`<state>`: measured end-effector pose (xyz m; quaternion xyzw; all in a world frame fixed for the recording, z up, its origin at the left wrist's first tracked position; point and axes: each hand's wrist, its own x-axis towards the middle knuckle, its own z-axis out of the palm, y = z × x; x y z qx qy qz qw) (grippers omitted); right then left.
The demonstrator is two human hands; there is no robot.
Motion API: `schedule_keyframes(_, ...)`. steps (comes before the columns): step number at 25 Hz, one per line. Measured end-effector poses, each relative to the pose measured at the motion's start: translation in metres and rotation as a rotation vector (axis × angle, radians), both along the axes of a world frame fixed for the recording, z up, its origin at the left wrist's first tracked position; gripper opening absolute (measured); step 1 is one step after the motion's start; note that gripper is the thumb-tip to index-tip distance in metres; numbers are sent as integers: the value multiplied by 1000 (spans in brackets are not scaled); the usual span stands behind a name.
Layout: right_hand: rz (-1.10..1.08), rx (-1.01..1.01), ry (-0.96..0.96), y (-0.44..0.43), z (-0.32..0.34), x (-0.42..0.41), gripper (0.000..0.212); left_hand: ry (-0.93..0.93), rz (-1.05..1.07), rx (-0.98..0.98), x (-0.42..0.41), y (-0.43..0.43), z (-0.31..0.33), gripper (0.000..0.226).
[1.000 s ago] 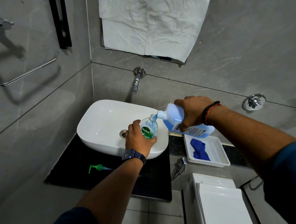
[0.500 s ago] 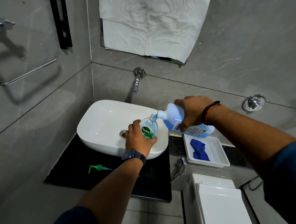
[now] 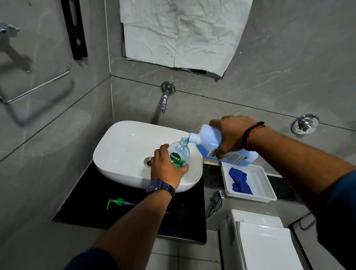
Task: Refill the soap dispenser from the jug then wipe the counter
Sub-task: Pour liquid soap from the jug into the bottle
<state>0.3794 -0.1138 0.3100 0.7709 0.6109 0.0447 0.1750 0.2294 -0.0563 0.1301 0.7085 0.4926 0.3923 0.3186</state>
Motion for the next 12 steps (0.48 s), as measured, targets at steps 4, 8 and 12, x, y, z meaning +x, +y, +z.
schedule_keyframes(4, 2, 0, 2, 0, 0, 1, 80, 4, -1, -2, 1, 0, 0, 85)
schedule_keyframes(8, 3, -7, 6, 0, -1, 1, 80, 5, -1, -2, 1, -1, -1, 84)
schedule_keyframes(12, 3, -16, 1, 0, 0, 2, 80, -4, -1, 7, 3, -1, -1, 85)
